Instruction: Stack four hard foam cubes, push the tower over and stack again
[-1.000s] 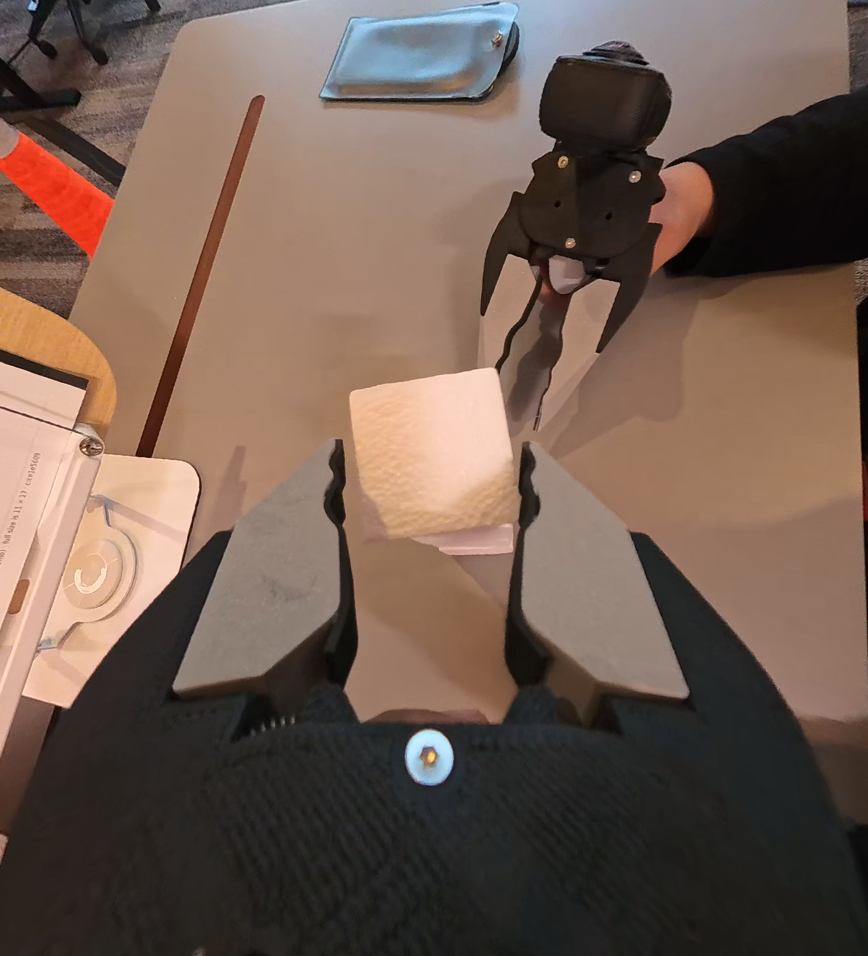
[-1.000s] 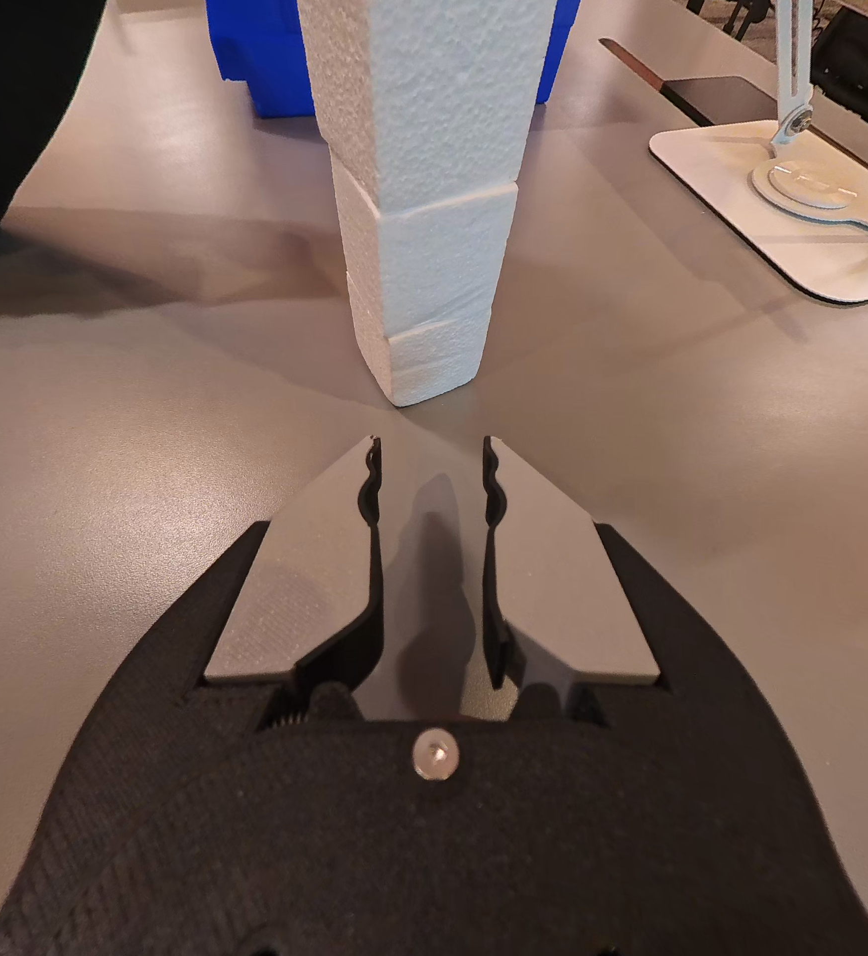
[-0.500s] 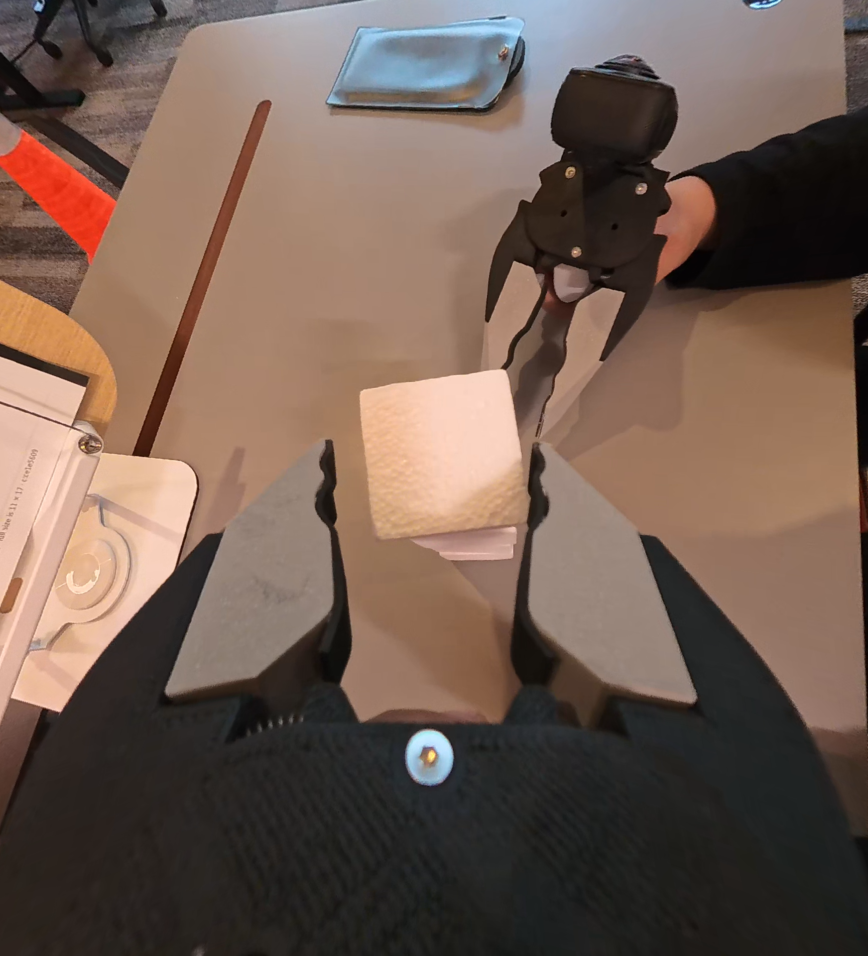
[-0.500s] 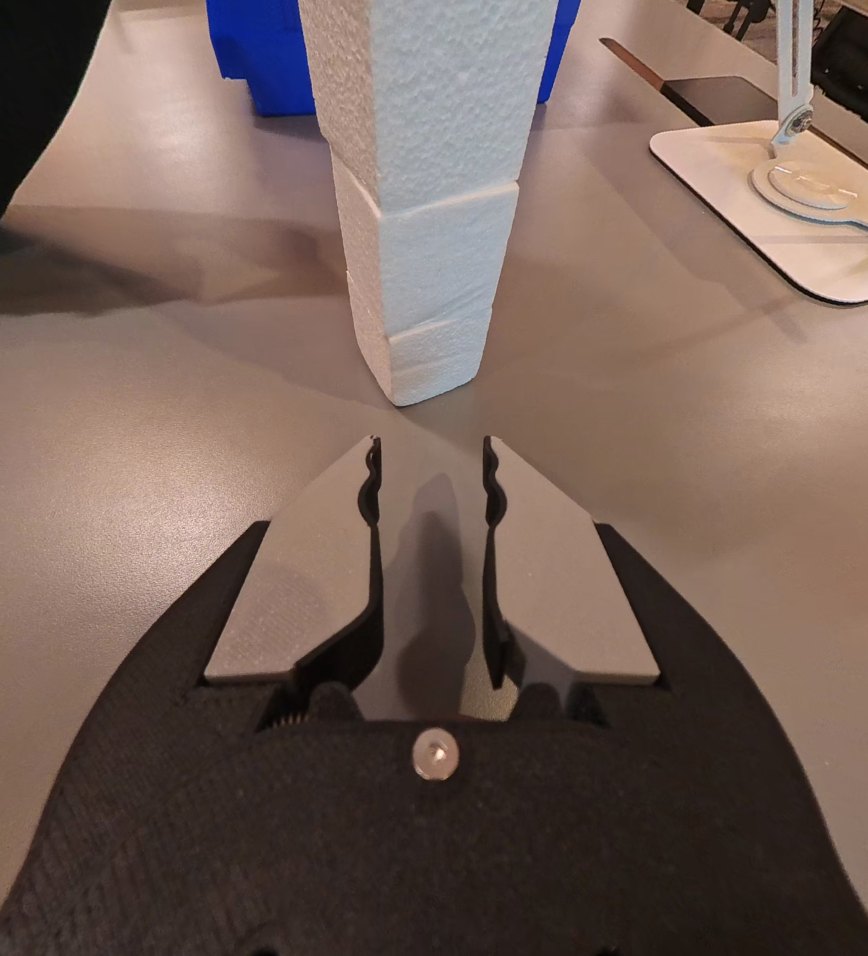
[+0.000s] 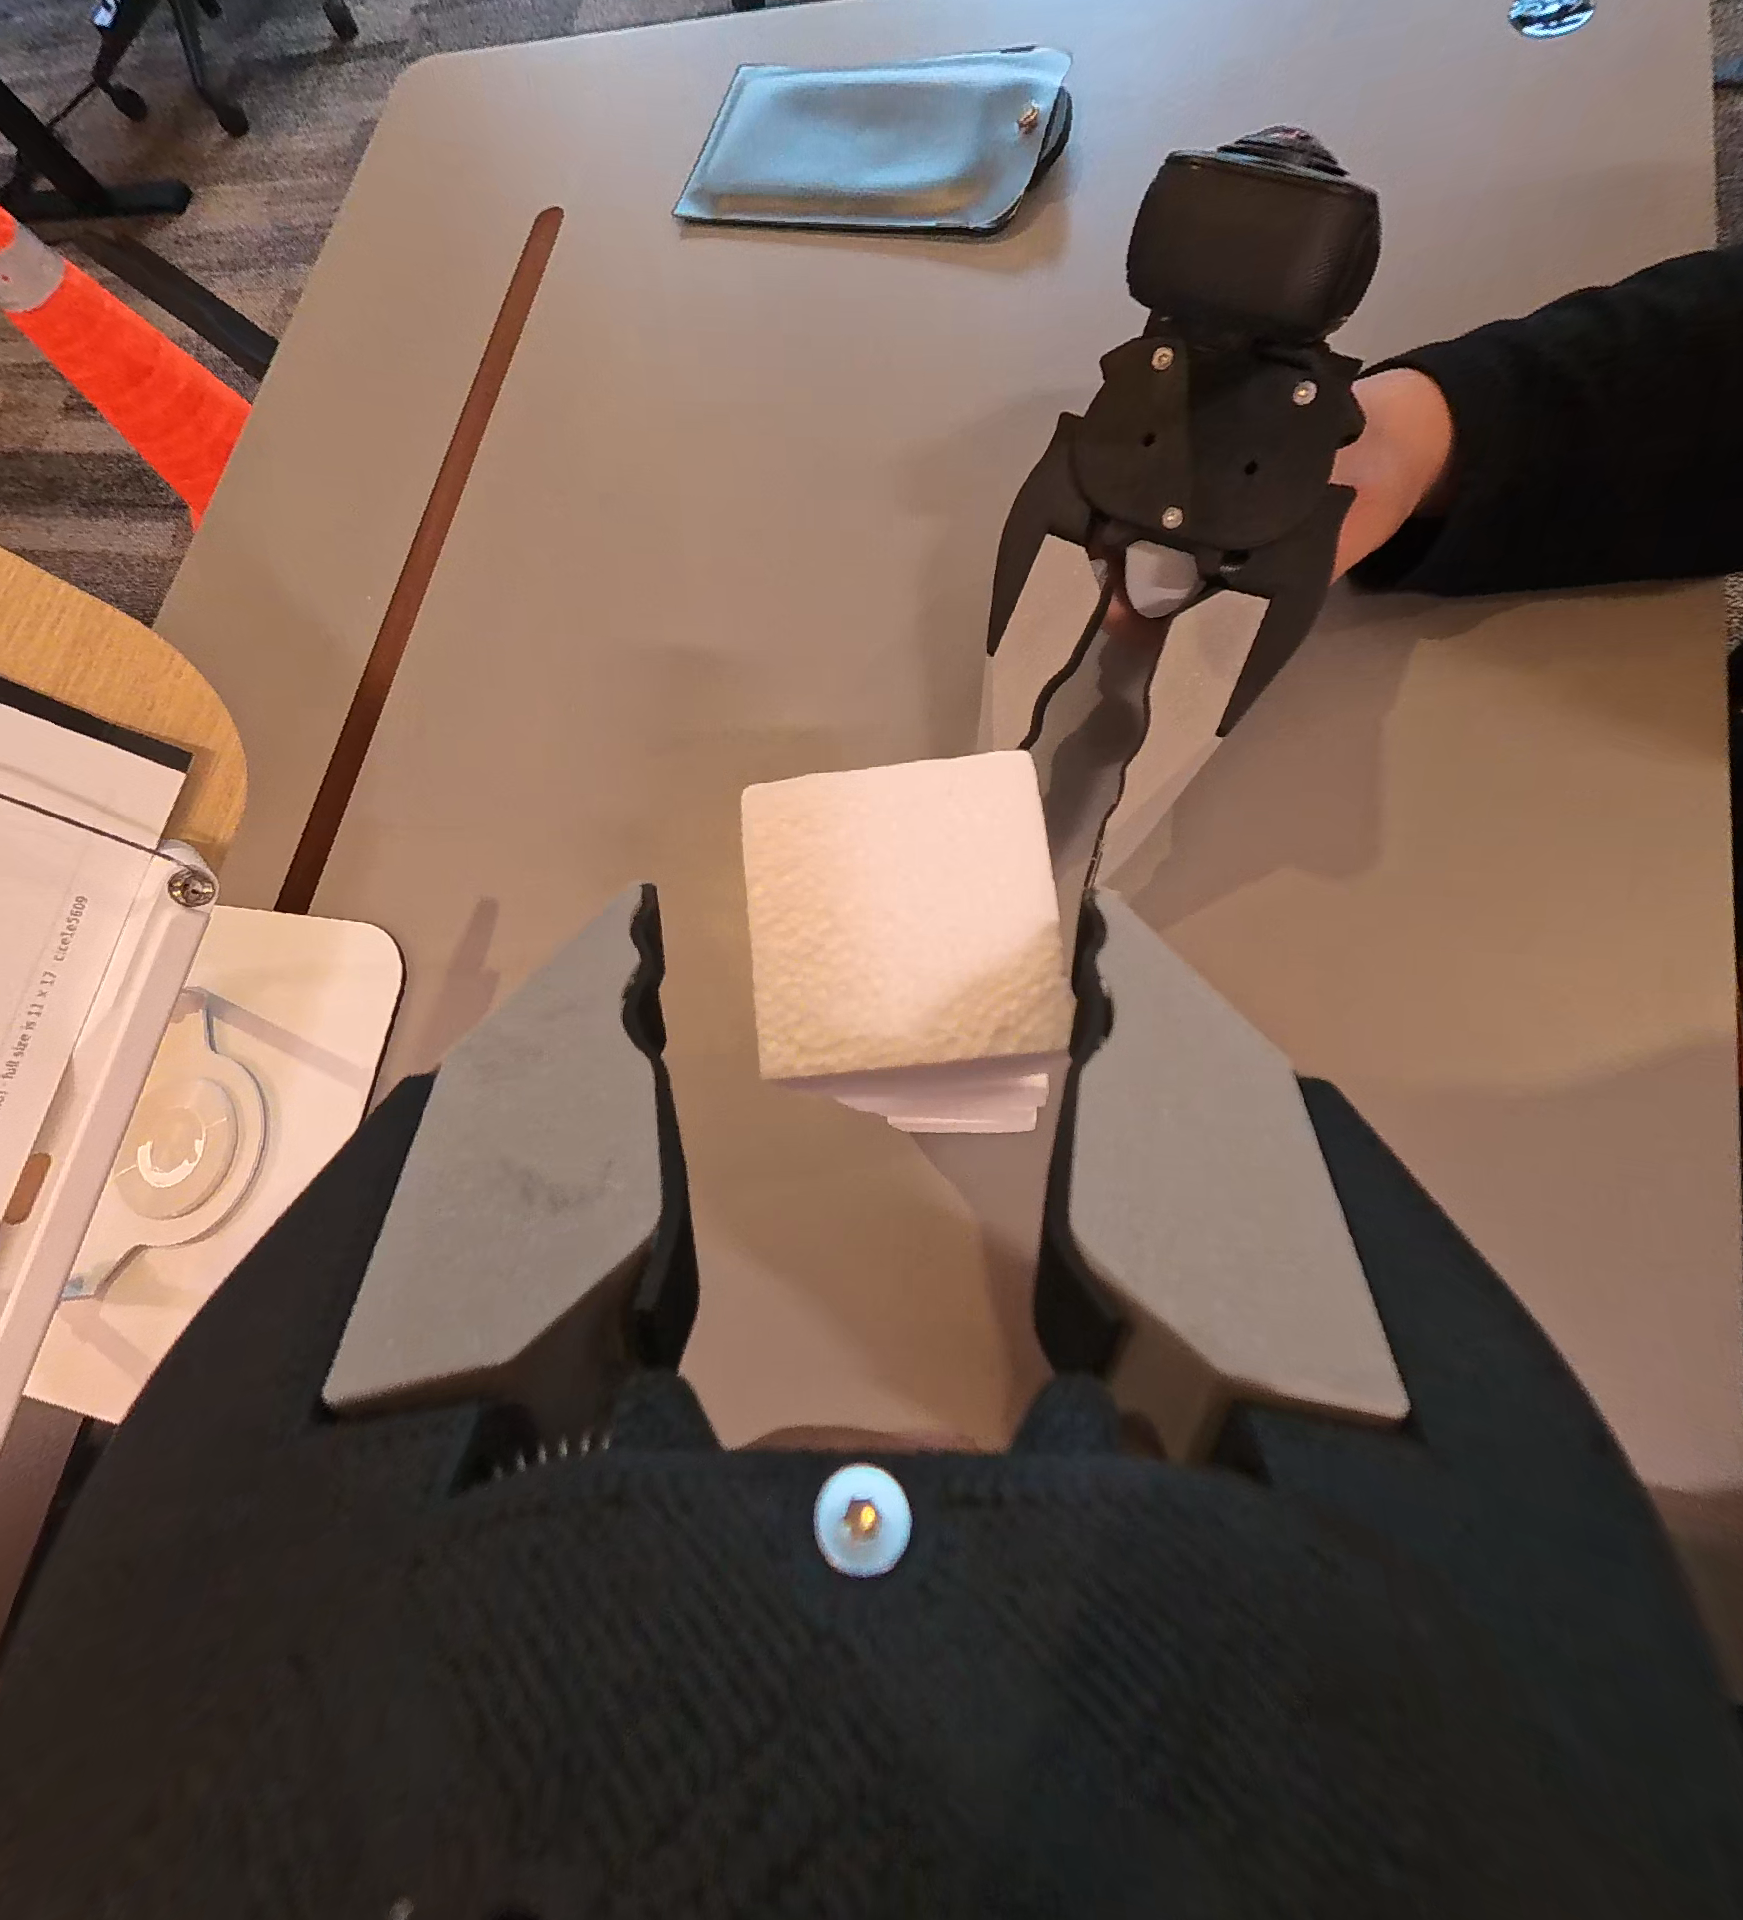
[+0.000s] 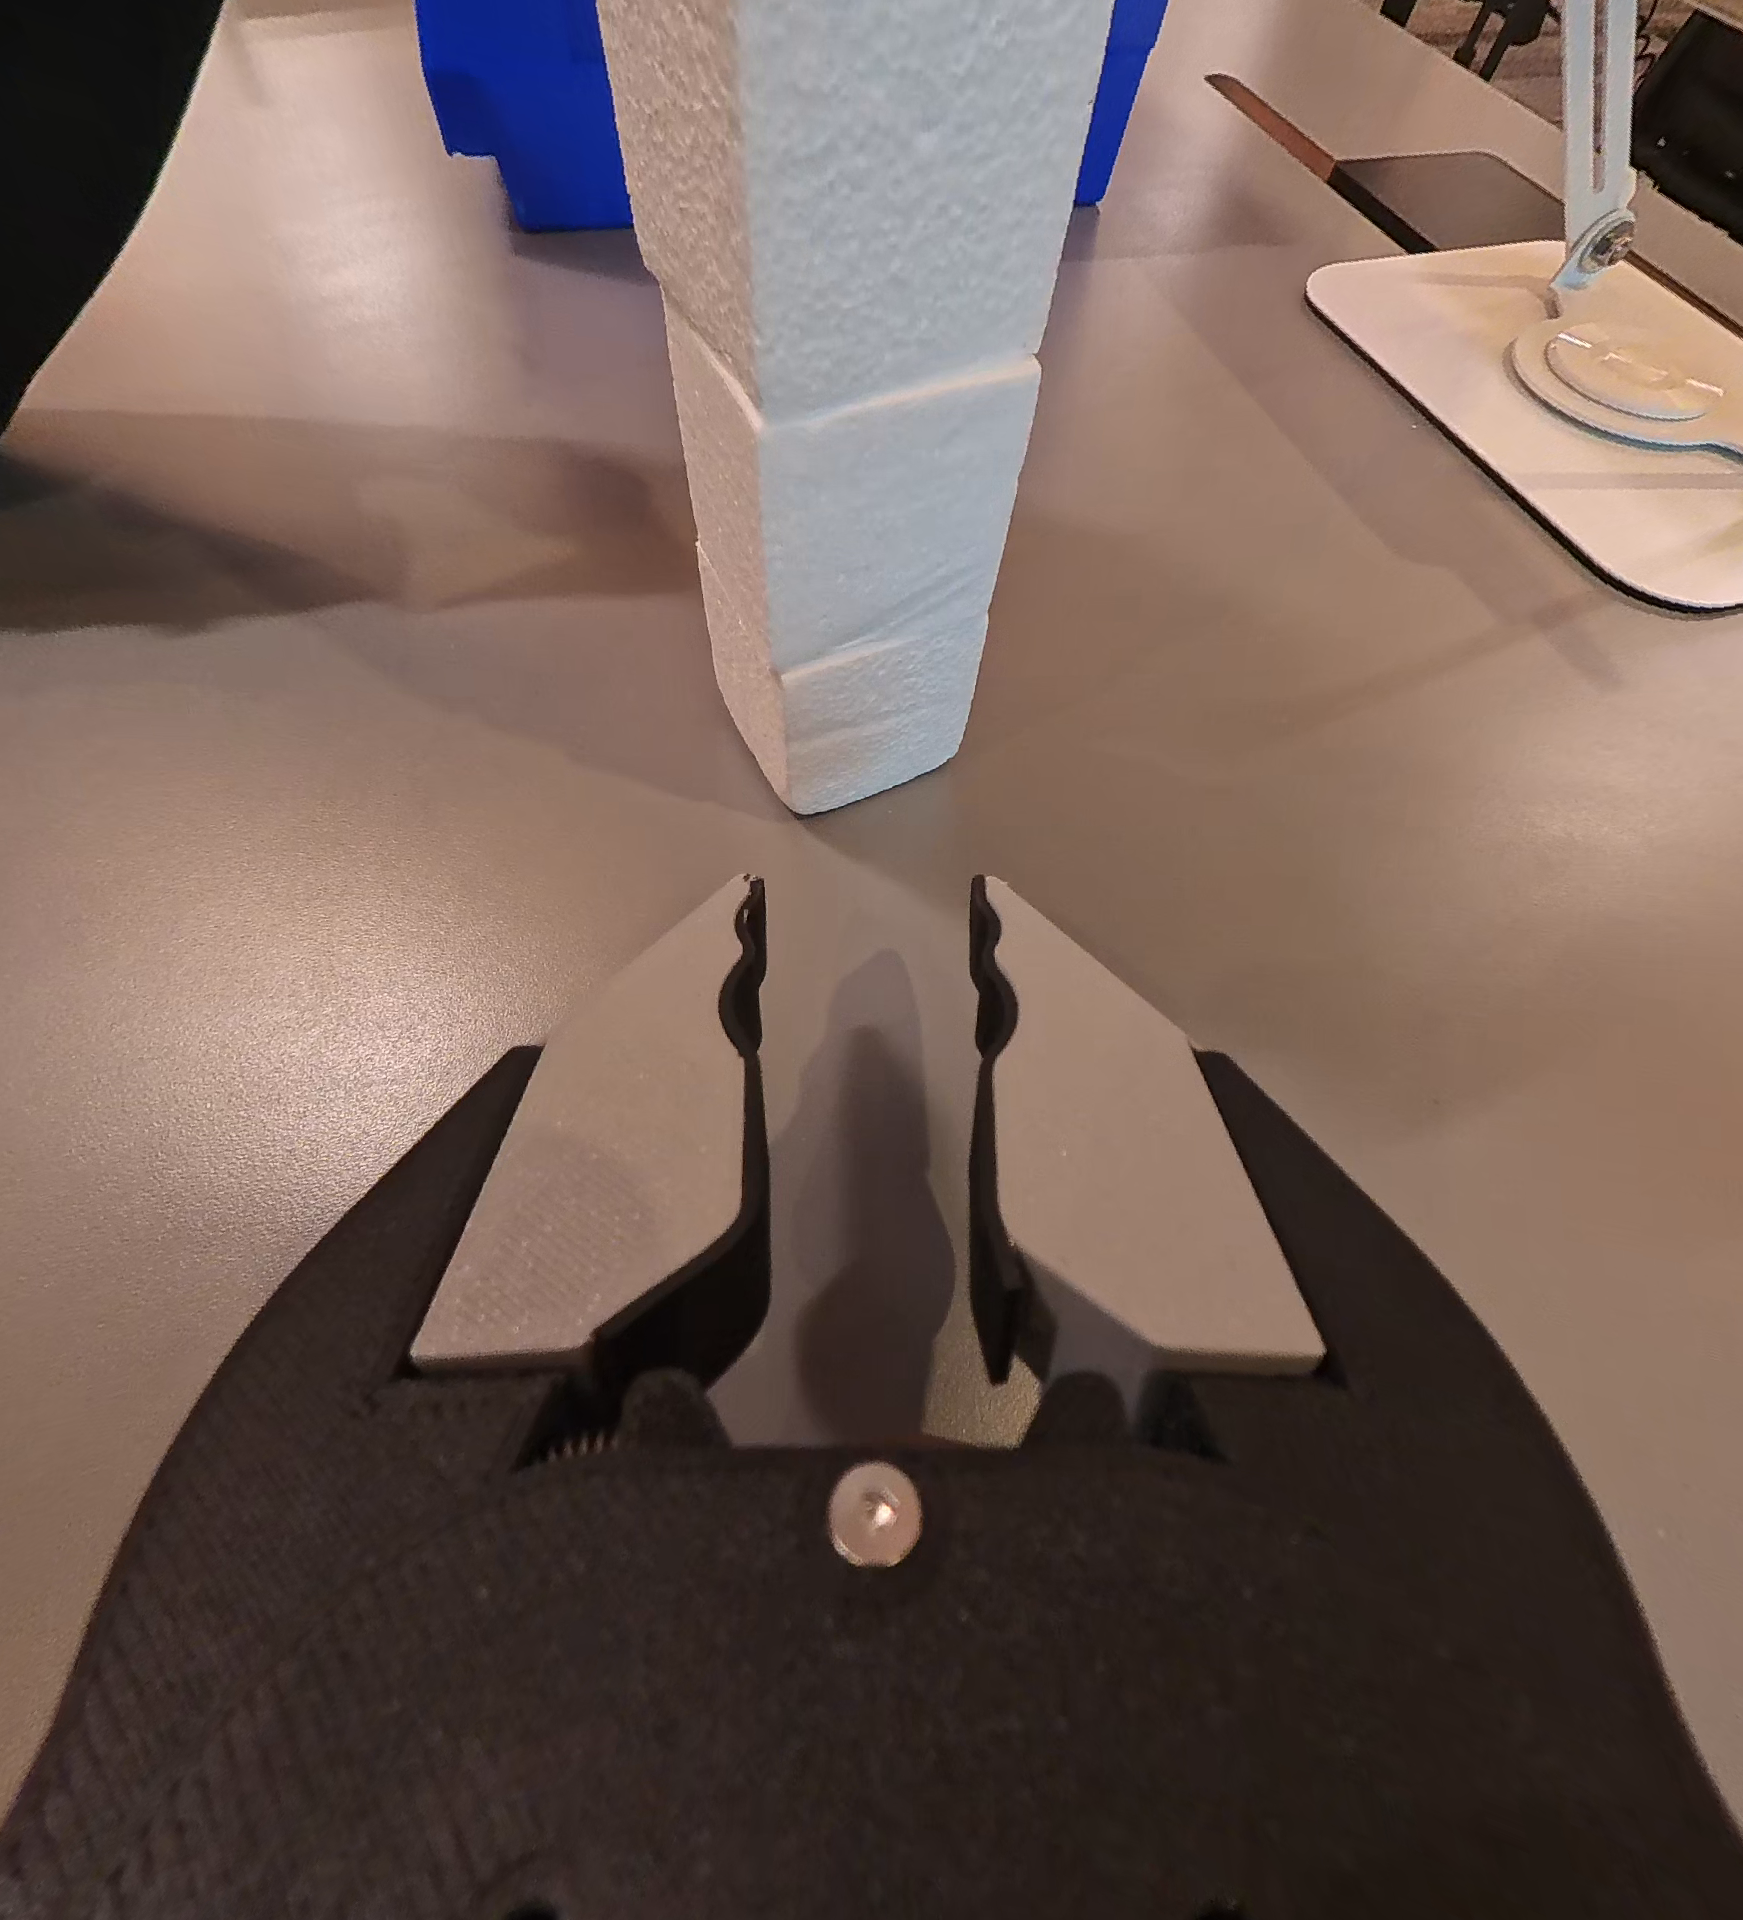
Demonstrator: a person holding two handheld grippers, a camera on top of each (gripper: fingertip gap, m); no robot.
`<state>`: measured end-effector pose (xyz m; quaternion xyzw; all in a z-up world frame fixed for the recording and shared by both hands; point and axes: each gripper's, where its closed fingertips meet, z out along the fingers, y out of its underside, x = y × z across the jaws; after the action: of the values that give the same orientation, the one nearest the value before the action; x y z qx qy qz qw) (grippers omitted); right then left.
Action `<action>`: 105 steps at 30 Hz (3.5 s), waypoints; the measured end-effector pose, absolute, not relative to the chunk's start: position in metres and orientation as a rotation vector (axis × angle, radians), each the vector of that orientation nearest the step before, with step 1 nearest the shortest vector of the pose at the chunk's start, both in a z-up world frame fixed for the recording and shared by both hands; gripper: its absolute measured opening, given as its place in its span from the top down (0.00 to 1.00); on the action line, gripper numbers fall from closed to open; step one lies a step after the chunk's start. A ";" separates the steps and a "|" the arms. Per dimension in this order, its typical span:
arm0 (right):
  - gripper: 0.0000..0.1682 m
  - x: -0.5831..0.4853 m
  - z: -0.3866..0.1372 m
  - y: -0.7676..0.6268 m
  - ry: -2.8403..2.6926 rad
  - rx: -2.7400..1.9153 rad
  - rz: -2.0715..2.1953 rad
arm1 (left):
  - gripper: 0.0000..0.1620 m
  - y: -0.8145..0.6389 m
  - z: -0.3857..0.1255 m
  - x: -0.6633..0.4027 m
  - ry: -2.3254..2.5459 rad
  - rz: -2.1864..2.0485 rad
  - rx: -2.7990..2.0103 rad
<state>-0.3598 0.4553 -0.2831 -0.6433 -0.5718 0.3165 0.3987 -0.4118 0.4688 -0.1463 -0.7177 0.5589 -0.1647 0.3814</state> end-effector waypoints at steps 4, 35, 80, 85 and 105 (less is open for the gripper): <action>0.78 -0.360 -0.283 0.455 -1.448 -1.628 0.801 | 0.51 0.469 -0.146 -0.413 1.423 -0.416 -1.832; 0.78 -0.360 -0.283 0.455 -1.450 -1.630 0.803 | 0.50 0.465 -0.134 -0.410 1.408 -0.454 -1.781; 1.00 -0.385 -0.252 0.459 -1.312 -1.458 0.662 | 1.00 0.473 0.055 -0.521 0.367 -0.770 -1.208; 1.00 -0.415 -0.239 0.463 -1.245 -1.462 0.648 | 1.00 0.446 0.082 -0.554 0.256 -0.858 -1.047; 0.93 -0.411 -0.252 0.462 -1.293 -1.537 0.568 | 0.95 0.454 0.058 -0.535 0.369 -0.927 -1.223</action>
<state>-0.4108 0.4618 -0.2516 -0.6363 -0.5354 0.2350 0.5032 -0.5350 0.4542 0.0583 -0.5500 0.1659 -0.4168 0.7044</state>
